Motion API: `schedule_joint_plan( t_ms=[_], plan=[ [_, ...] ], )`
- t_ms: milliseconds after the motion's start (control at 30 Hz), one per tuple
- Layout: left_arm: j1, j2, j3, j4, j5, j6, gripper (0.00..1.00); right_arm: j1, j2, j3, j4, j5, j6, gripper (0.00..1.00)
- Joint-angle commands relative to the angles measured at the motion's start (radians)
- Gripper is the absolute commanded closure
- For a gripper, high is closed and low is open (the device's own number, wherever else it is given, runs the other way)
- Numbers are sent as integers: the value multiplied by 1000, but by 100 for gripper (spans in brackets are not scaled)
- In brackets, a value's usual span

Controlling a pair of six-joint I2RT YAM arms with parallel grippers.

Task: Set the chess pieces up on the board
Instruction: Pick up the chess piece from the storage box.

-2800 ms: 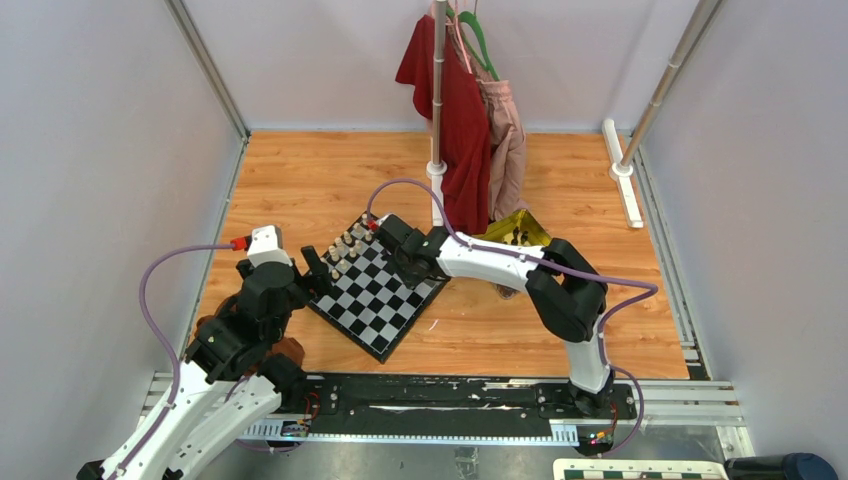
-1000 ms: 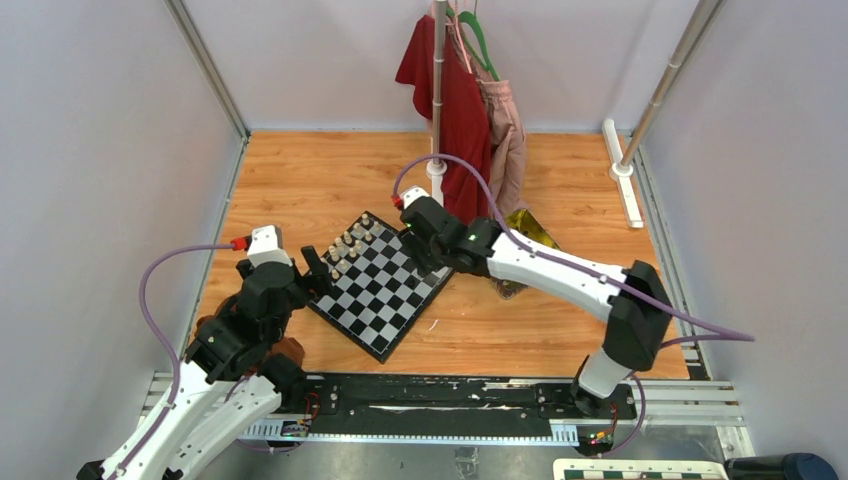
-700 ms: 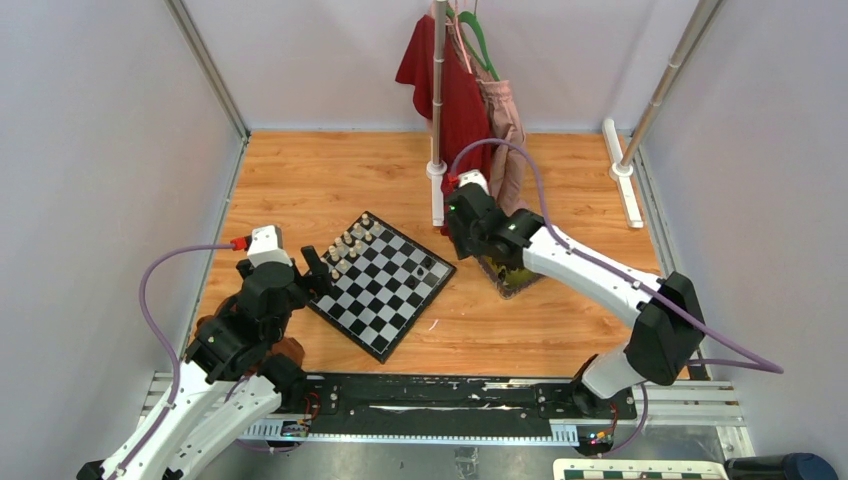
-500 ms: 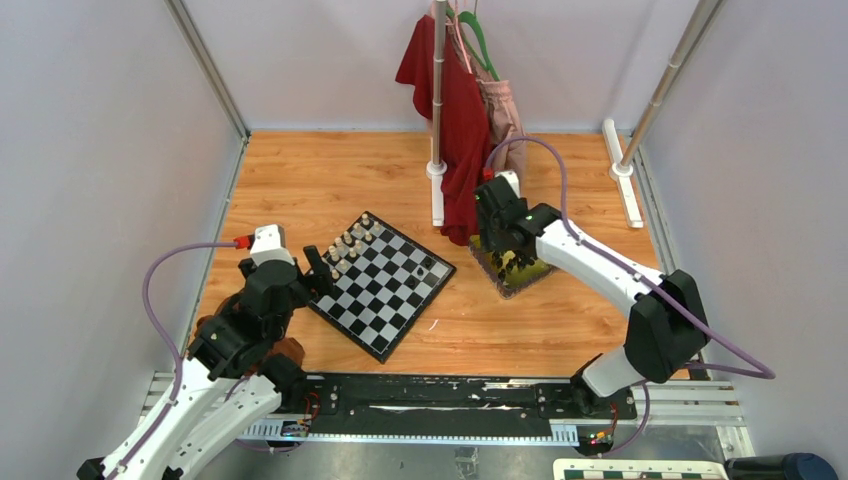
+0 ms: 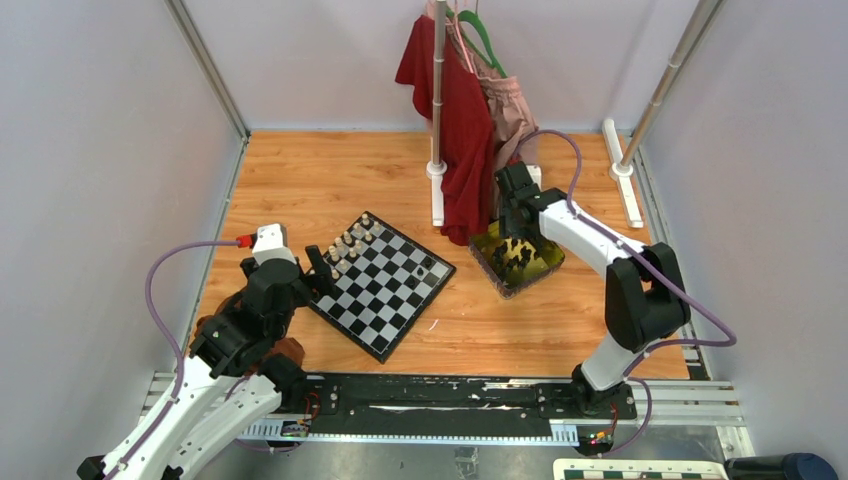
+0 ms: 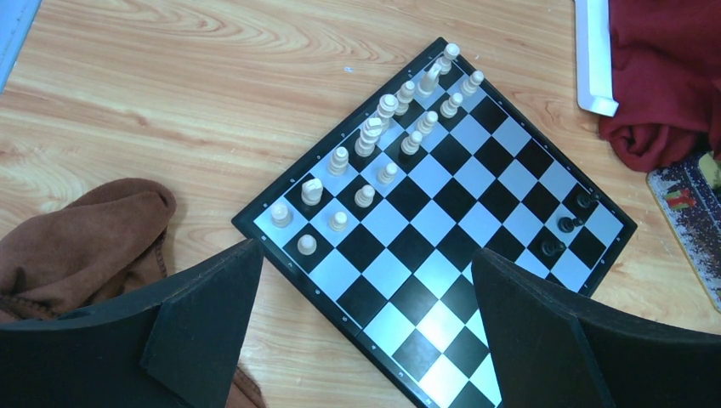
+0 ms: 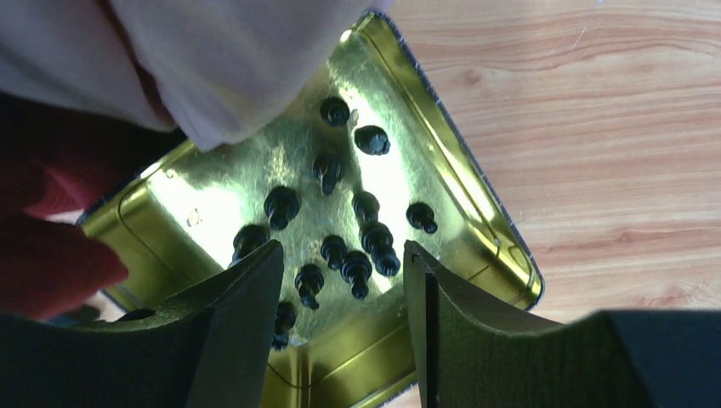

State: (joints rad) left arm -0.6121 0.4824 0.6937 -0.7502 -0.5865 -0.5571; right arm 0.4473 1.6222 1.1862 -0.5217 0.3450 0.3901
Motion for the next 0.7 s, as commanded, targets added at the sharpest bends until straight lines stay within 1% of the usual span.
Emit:
schedule_joint_plan(
  t_ms=[0,167,367,500,667],
  plan=[
    [-9,1,0,4,-8,1,0,-40,44,69,28,-17,-9,43],
    [-8,2,0,3,-13,-2,0,-70,96,111,38,-26,-22,47],
    [-8,4,-1,3,-17,-3,0,-92,151,122,64,-55,-33,56],
    [-9,9,-2,2,-21,-4,0,-101,179,129,78,-74,-44,60],
    [-8,20,-3,2,-21,-6,0,-110,212,151,82,-90,-48,62]
  ],
)
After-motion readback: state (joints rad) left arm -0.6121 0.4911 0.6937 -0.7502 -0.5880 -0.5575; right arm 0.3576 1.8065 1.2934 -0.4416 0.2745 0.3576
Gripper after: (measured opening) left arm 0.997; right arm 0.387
